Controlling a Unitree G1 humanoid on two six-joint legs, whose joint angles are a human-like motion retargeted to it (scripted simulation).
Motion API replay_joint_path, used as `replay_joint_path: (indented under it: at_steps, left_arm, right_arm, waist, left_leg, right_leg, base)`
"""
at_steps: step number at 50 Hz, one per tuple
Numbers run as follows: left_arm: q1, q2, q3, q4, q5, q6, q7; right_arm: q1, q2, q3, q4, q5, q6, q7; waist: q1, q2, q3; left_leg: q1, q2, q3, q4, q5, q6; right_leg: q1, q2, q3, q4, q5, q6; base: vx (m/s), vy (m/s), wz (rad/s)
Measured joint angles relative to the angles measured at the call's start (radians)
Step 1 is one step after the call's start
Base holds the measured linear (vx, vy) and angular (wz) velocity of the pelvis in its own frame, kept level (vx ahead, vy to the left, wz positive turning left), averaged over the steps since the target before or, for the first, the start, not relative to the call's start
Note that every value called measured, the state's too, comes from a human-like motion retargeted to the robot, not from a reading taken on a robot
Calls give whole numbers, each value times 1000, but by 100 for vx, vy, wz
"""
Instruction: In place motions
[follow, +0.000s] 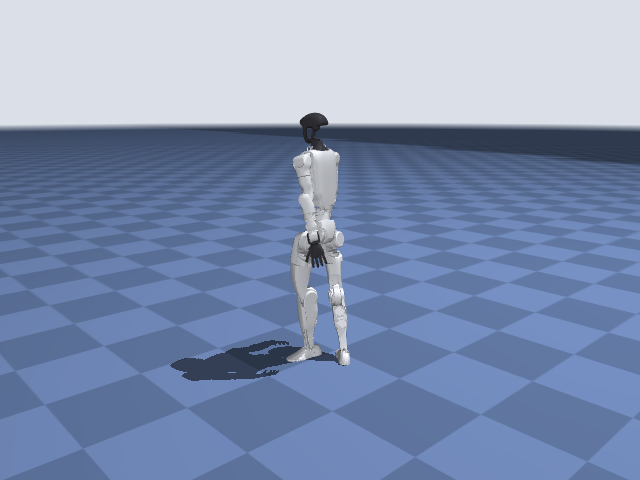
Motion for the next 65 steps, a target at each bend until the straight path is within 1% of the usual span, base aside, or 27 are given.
replay_joint_path:
  at_steps: [6, 10, 13, 15, 17, 18, 19, 20, 22, 23, 25, 27, 29, 33, 35, 38, 40, 41, 42, 43, 45, 48, 52, 57, 65]
  left_arm:
    - [-22, 19, -29, -62, 35, -10, -6]
    - [-27, 29, -42, -86, 40, -12, -12]
    - [-32, 32, -51, -88, 26, -8, -15]
    - [-40, 32, -56, -84, 18, -3, -16]
    - [-56, 29, -63, -80, 10, -2, -14]
    - [-64, 28, -69, -80, 7, -2, -15]
    - [-71, 28, -77, -81, 5, -3, -17]
    - [-79, 28, -86, -82, 5, -3, -20]
    - [-97, 32, -114, -80, 8, -3, -23]
    - [-106, 34, -127, -80, 14, -3, -23]
    - [-124, 40, -154, -80, 21, -6, -20]
    - [-145, 50, -180, -78, 26, -6, -24]
    - [-156, 54, -193, -77, 38, -5, -28]
    - [-167, 53, -201, -76, 47, -3, -26]
    - [-167, 50, -200, -74, 43, -1, -24]
    - [-157, 46, -200, -65, 45, 1, -25]
    - [-147, 44, -202, -55, 54, 5, -26]
    - [-141, 46, -199, -46, 60, 7, -25]
    - [-136, 48, -194, -38, 66, 9, -24]
    - [-132, 50, -188, -31, 73, 12, -23]
    - [-119, 46, -179, -11, 90, 18, -9]
    - [-99, 39, -168, 8, 66, 9, 12]
    - [-74, 42, -157, 26, 82, 13, -10]
    - [-73, 40, -161, 35, 95, 12, 14]
    - [-92, 21, -178, 2, 91, 4, 0]
  right_arm:
    - [5, -11, -9, 42, 1, 10, -21]
    - [24, -23, -38, 86, 7, 24, -33]
    - [50, -34, -60, 108, 0, 32, -44]
    - [72, -41, -75, 114, -3, 32, -50]
    - [93, -49, -89, 112, 1, 23, -54]
    - [103, -52, -96, 110, 5, 20, -57]
    - [113, -54, -103, 107, 10, 19, -59]
    - [124, -57, -110, 104, 16, 18, -61]
    - [141, -54, -125, 100, 32, 21, -65]
    - [147, -53, -130, 99, 42, 22, -67]
    - [153, -50, -135, 98, 61, 25, -70]
    - [152, -44, -138, 98, 66, 29, -72]
    - [155, -39, -134, 94, 58, 30, -74]
    - [158, -31, -125, 78, 37, 30, -77]
    - [155, -27, -123, 70, 31, 26, -76]
    - [154, -25, -123, 55, 34, 18, -81]
    - [153, -25, -125, 44, 42, 14, -86]
    - [152, -26, -126, 41, 43, 12, -85]
    - [152, -26, -126, 38, 44, 10, -84]
    - [151, -26, -127, 36, 44, 10, -82]
    - [148, -24, -144, 30, 43, 11, -75]
    - [140, -24, -147, 13, 39, 7, -74]
    - [133, -20, -136, -2, 28, 3, -75]
    - [129, -14, -137, 1, 46, -2, -62]
    - [138, -14, -127, 18, 19, -2, -52]
  waist:
    - [22, -5, -13]
    - [29, 0, -16]
    - [7, 29, -18]
    - [-19, 68, -14]
    - [-54, 116, 0]
    - [-77, 137, 8]
    - [-99, 154, 14]
    - [-121, 168, 19]
    - [-172, 193, 29]
    - [-192, 203, 36]
    - [-206, 211, 52]
    - [-226, 219, 68]
    - [-243, 224, 76]
    - [-260, 210, 90]
    - [-282, 201, 101]
    - [-284, 179, 109]
    - [-282, 160, 118]
    - [-275, 147, 114]
    - [-263, 135, 110]
    - [-240, 127, 102]
    - [-223, 126, 89]
    - [-197, 119, 79]
    - [-206, 123, 54]
    - [-186, 115, 46]
    - [-177, 105, 34]
  left_leg:
    - [-18, -23, -54, 14, -43, -12]
    - [-3, -35, -82, 6, -65, -35]
    - [8, -23, -123, 2, -79, -37]
    - [18, 5, -156, 0, -82, -37]
    - [25, 47, -197, 7, -82, -36]
    - [24, 65, -228, 12, -82, -33]
    - [19, 77, -258, 18, -81, -29]
    - [13, 87, -290, 23, -81, -24]
    - [-8, 97, -366, 27, -71, -13]
    - [-18, 102, -399, 28, -65, -9]
    - [-26, 109, -430, 28, -56, -6]
    - [-41, 111, -490, 31, -46, -2]
    - [-54, 106, -548, 31, -36, 0]
    - [-58, 75, -643, 23, -16, 3]
    - [-54, 55, -703, 19, -5, 4]
    - [-35, 21, -758, 16, 4, 2]
    - [-11, -5, -791, 14, 6, 3]
    - [-1, -21, -799, 12, 7, 3]
    - [7, -32, -801, 9, 8, 2]
    - [13, -37, -789, 6, 7, 1]
    - [21, -50, -825, 0, 17, 1]
    - [34, -60, -841, -8, 20, 2]
    - [34, -69, -876, -12, 16, 8]
    - [44, -82, -908, -18, 18, 6]
    - [32, -86, -940, 11, -8, -6]
  right_leg:
    - [16, -12, -53, 7, 28, 19]
    - [45, -17, -102, 37, 65, 31]
    - [67, -16, -121, 106, 141, 10]
    - [73, -15, -113, 195, 211, -27]
    - [50, -26, -57, 337, 254, -81]
    - [31, -34, -23, 413, 264, -97]
    - [-6, -37, 34, 485, 252, -78]
    - [-52, -39, 104, 554, 230, -42]
    - [-172, 25, 277, 651, 168, 39]
    - [-199, 64, 323, 654, 153, 55]
    - [-233, 110, 378, 632, 134, 43]
    - [-276, 141, 421, 608, 118, 21]
    - [-316, 182, 494, 561, 94, 13]
    - [-357, 246, 638, 424, 28, -13]
    - [-364, 256, 681, 350, -9, -31]
    - [-345, 252, 746, 216, -42, -73]
    - [-317, 230, 755, 121, 0, -139]
    - [-292, 233, 774, 94, 12, -142]
    - [-271, 228, 769, 71, 23, -146]
    - [-258, 204, 714, 60, 31, -151]
    - [-231, 188, 637, 28, 36, -158]
    - [-204, 194, 637, 4, 34, -164]
    - [-188, 199, 612, -11, 23, -164]
    - [-170, 196, 583, -11, 10, -163]
    - [-162, 192, 566, -14, -4, -161]
  base:
    - [17, -23, 40]
    - [24, -27, 57]
    - [27, -28, 93]
    - [27, -30, 126]
    - [19, -30, 156]
    - [14, -30, 177]
    - [13, -33, 185]
    - [9, -34, 198]
    - [3, -35, 210]
    - [-2, -35, 189]
    - [-7, -31, 150]
    - [-6, -30, 150]
    - [-3, -28, 145]
    - [1, -26, 132]
    - [3, -20, 155]
    - [5, -17, 118]
    - [9, -10, 98]
    - [11, -6, 64]
    - [10, -5, 13]
    - [9, -4, 15]
    - [9, -1, 62]
    - [3, -1, 44]
    - [2, -2, 49]
    - [-4, -1, 36]
    - [-9, -1, 21]
